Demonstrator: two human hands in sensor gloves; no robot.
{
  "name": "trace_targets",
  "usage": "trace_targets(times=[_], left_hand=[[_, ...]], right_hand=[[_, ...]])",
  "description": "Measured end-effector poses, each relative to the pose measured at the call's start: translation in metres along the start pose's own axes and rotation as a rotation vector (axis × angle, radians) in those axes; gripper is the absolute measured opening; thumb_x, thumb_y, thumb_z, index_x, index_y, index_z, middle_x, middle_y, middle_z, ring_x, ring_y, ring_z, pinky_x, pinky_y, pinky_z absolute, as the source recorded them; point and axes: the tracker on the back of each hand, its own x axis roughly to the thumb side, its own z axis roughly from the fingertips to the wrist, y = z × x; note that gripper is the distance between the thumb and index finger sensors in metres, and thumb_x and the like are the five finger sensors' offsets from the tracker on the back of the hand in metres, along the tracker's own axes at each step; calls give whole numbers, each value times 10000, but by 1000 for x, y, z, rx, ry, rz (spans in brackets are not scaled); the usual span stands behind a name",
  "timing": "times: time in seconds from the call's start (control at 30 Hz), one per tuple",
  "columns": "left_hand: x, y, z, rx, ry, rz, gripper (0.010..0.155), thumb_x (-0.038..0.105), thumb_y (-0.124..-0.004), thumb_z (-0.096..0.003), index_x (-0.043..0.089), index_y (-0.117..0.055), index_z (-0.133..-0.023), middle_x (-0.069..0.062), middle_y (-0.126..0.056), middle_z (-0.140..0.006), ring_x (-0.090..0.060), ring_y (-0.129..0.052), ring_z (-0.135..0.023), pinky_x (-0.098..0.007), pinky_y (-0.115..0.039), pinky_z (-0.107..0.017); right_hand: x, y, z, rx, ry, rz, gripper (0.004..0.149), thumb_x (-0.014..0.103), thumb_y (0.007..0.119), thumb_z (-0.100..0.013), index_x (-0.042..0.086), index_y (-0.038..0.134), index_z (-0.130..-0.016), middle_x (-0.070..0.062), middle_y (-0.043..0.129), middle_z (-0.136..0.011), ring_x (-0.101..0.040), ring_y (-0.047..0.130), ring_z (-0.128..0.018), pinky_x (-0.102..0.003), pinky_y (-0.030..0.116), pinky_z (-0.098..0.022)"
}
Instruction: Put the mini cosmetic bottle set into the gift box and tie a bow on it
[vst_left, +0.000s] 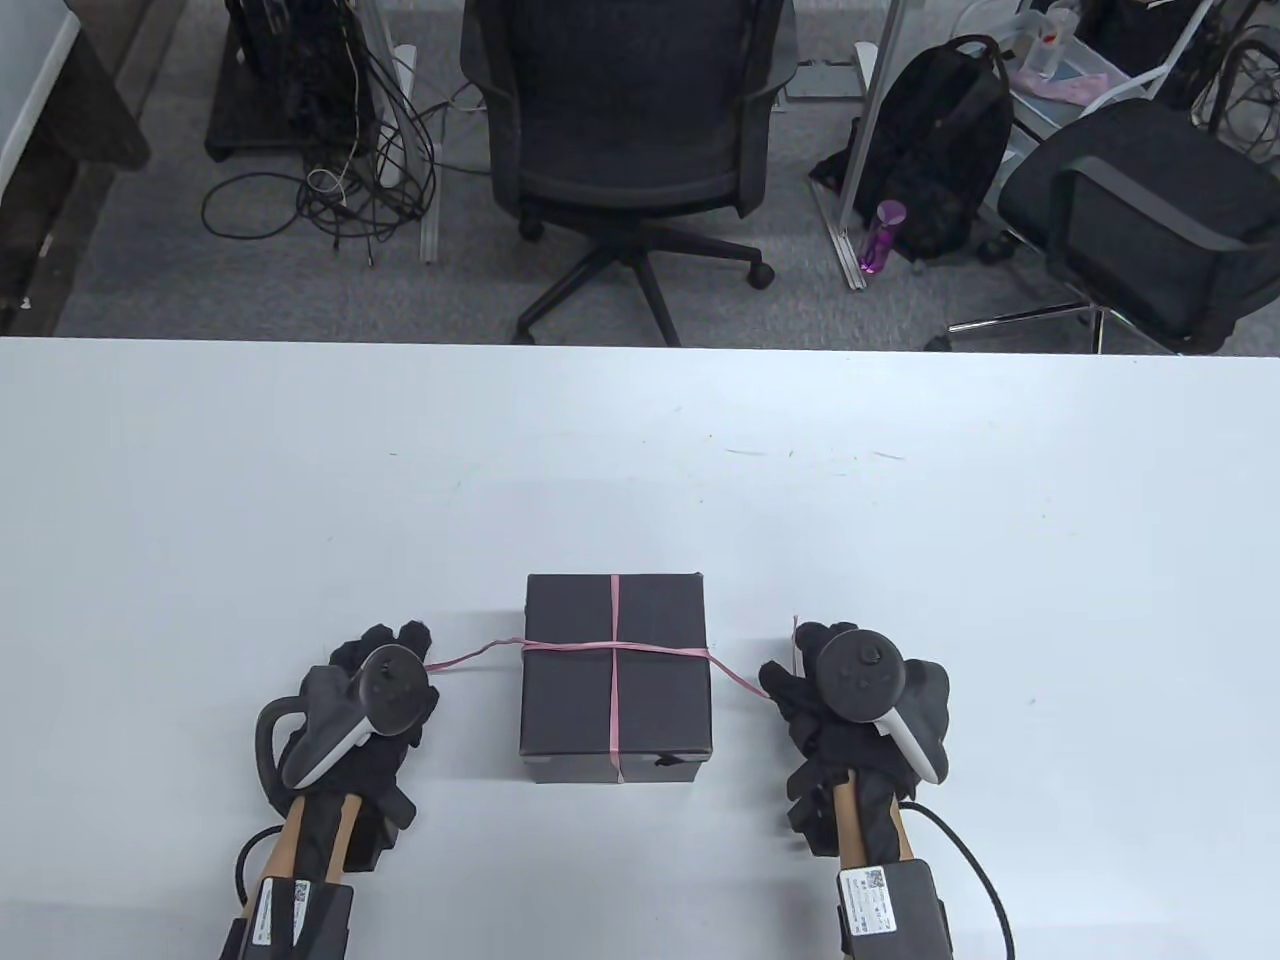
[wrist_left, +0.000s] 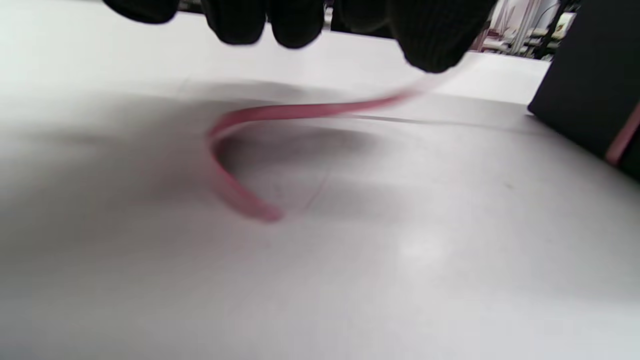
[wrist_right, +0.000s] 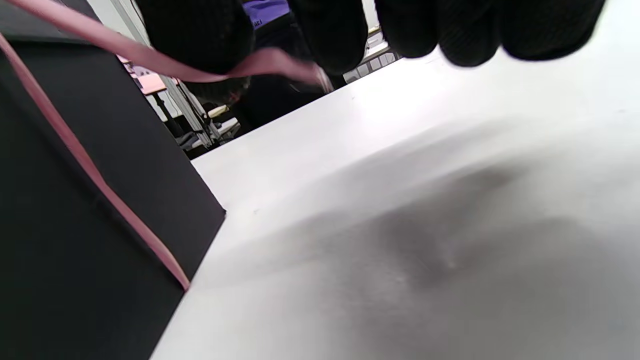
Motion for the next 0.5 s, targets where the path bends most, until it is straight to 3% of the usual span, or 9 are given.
trace_targets(times=[0.1,0.23,0.33,0.43,0.5], left_hand=[[-14,8,0,-63,55,28,836,503,-751,-534,238,-337,-1210,-189,-395,-1242,-564,-490,-1120,-742,-536,-742],[-32,18,2,-53,137,61,814,487,-746,-544,235,-352,-1210,-199,-393,-1240,-575,-484,-1114,-738,-539,-742],[-41,28,7,31,145,134,768,471,-729,-556,225,-395,-1202,-199,-440,-1226,-564,-531,-1097,-723,-564,-735],[-35,39,15,209,23,305,702,435,-722,-564,213,-471,-1182,-181,-534,-1198,-525,-620,-1074,-703,-605,-722],[-23,43,18,272,-90,420,673,420,-716,-569,208,-504,-1172,-169,-581,-1181,-509,-666,-1055,-696,-624,-710]], right_hand=[[-5,-6,0,-4,30,40,829,355,784,-573,-130,397,-1123,-502,311,-1078,-751,344,-881,-811,472,-580],[-15,-16,1,-65,79,80,804,308,787,-570,-144,404,-1114,-515,302,-1066,-758,294,-864,-840,414,-559],[-22,-27,5,-167,81,45,740,261,780,-566,-145,457,-1094,-503,353,-1061,-746,344,-863,-849,413,-539],[-19,-42,12,-249,5,-115,659,192,775,-556,-132,522,-1072,-480,400,-1061,-725,388,-873,-841,432,-541],[-9,-49,15,-226,-99,-259,609,151,767,-551,-120,565,-1058,-465,419,-1066,-714,406,-881,-833,446,-550]])
